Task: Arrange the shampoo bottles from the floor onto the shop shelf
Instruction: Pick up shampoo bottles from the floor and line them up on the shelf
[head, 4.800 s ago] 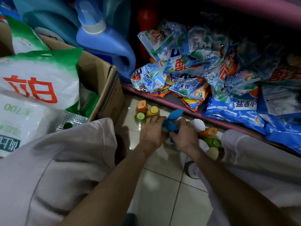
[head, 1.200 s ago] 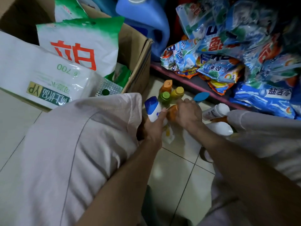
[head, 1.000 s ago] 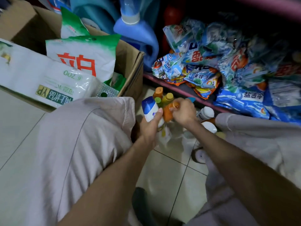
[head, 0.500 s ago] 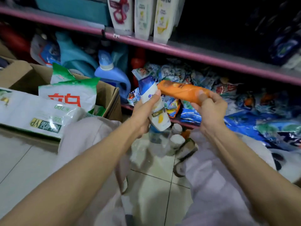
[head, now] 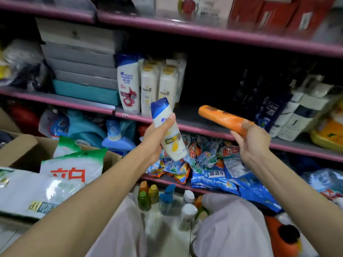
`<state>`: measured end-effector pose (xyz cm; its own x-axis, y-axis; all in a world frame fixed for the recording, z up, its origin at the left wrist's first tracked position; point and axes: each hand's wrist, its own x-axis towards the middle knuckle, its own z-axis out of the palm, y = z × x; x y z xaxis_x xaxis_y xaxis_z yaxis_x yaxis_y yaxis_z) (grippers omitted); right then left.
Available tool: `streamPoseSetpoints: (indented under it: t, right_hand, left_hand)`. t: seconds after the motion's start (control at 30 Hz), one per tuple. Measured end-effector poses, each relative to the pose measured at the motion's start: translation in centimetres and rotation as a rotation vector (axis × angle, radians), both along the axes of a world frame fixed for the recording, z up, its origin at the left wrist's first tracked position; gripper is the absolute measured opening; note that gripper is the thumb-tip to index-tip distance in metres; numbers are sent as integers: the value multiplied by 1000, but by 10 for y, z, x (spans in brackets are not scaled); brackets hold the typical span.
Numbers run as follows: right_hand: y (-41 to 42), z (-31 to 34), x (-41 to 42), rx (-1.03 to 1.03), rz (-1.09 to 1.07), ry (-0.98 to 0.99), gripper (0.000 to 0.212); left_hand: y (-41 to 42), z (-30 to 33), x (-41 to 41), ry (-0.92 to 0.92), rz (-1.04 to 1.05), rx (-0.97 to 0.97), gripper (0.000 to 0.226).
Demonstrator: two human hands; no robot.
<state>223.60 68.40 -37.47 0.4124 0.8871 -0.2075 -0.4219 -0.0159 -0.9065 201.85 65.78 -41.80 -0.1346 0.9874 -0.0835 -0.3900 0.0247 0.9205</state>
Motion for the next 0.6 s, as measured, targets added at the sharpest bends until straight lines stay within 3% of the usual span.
streamPoseSetpoints:
  t: [0.27, 0.4, 0.5, 0.6]
  right_hand:
    - [40, -25, 3, -114, -301, -99, 14]
    - [67, -34, 18, -213, 159, -80, 42]
    - [77, -43, 23, -265, -6, -303, 27]
    - [73, -47, 27, -232, -100, -778, 16]
  left_hand:
    - [17, 43, 3, 46, -101, 22, 37]
    - [23, 56, 7, 90, -144, 28, 39]
    - [26, 61, 9, 111, -179, 31, 40]
    - [31, 63, 9, 116, -213, 19, 43]
